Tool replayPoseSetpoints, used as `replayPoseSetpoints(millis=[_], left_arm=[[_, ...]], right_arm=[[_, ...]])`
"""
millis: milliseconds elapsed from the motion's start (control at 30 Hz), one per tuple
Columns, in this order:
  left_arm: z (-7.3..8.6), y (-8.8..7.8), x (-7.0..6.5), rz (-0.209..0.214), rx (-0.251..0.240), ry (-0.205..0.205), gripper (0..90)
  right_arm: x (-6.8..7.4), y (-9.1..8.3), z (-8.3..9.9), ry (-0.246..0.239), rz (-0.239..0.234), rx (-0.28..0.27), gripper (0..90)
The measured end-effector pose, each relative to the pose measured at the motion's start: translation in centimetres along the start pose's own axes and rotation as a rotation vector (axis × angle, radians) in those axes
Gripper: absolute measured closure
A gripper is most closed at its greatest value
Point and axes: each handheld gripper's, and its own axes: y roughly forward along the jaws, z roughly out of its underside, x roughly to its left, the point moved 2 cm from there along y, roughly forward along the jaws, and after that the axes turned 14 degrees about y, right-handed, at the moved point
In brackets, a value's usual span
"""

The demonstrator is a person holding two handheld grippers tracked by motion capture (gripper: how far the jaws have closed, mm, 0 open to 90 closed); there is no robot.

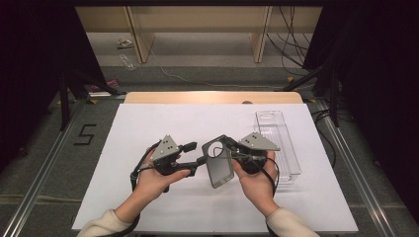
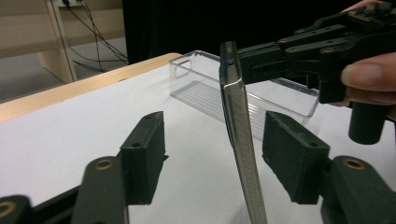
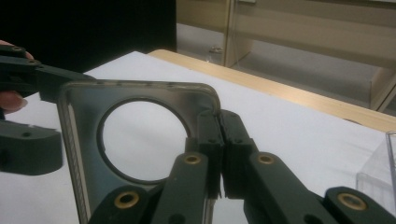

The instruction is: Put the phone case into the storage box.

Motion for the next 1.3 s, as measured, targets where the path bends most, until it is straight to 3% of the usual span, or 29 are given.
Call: replayPoseSetpoints(millis=[167,400,533,700,933,1300], left_arm=[[0.0,-0.3,-0.1,-0.006,-0.011,0.007,37.1],[0.2,-0.6,0.0,-0.024,0.011,0.019,32.4],[0.3,-0.7,0.3,-0.046,0.032,0.021,24.7],[0.4,-1.1,0.6,-0.083,0.064,0.055,15.8],[1.2,-1.6,0.9,-0.074,0.141,0.067,13.4],[2.3,-2.6,1.6,-0.091,0.173,0.073,10.9]], right_arm=[[-0.1,-0.1,-0.1,-0.002,0.014,-0.004,89.1],[-0.3,-0.2,-0.3,0.004,0.021,-0.012,89.1],[-0.5,-0.3,-0.4,0.007,0.023,-0.014,89.1],[-0.7,-0.4,-0.6,0.012,0.027,-0.018,89.1],[-1.2,-0.6,-0.9,0.021,0.037,-0.029,89.0],[-1.8,-1.0,-1.6,0.037,0.046,-0.045,89.0]])
